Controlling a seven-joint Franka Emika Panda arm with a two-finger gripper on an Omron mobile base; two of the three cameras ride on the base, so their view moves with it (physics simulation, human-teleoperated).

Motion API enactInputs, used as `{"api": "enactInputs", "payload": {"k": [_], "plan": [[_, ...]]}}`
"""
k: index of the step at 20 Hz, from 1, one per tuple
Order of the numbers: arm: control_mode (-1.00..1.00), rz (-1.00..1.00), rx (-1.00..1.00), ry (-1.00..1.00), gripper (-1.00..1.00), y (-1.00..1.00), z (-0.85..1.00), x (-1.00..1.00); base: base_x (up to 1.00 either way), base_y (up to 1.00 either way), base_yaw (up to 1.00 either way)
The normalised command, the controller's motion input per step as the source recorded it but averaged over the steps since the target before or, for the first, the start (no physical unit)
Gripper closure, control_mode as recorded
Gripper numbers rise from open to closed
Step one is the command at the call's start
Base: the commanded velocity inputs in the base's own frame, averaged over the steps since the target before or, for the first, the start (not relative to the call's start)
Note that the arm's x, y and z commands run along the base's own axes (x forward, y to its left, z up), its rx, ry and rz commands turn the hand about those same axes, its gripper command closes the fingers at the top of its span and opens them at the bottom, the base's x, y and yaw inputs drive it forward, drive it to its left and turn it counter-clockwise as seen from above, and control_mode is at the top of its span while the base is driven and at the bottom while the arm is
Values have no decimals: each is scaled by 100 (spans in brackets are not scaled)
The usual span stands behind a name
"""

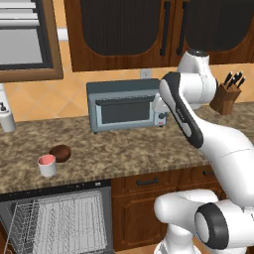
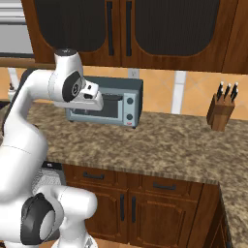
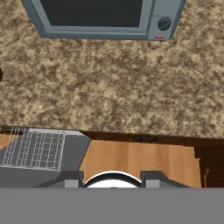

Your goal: Pick up the cup and bowl from the counter, place them in the dishwasher, and close the dishwasher door.

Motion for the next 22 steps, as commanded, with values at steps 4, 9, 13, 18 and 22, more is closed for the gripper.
{"api": "enactInputs", "payload": {"k": [4, 9, 13, 18, 22], "plan": [[-100, 1, 0, -4, -100, 32, -10, -5, 0, 0, 0], [-100, 5, 0, -6, -100, 99, -37, -1, 0, 0, 0], [-100, 15, -1, -1, -100, 50, -10, -28, 0, 0, 0], [-100, 8, -4, 8, -100, 31, -28, -1, 0, 0, 0], [-100, 3, -3, 15, -100, 22, -21, 14, 0, 0, 0]]}}
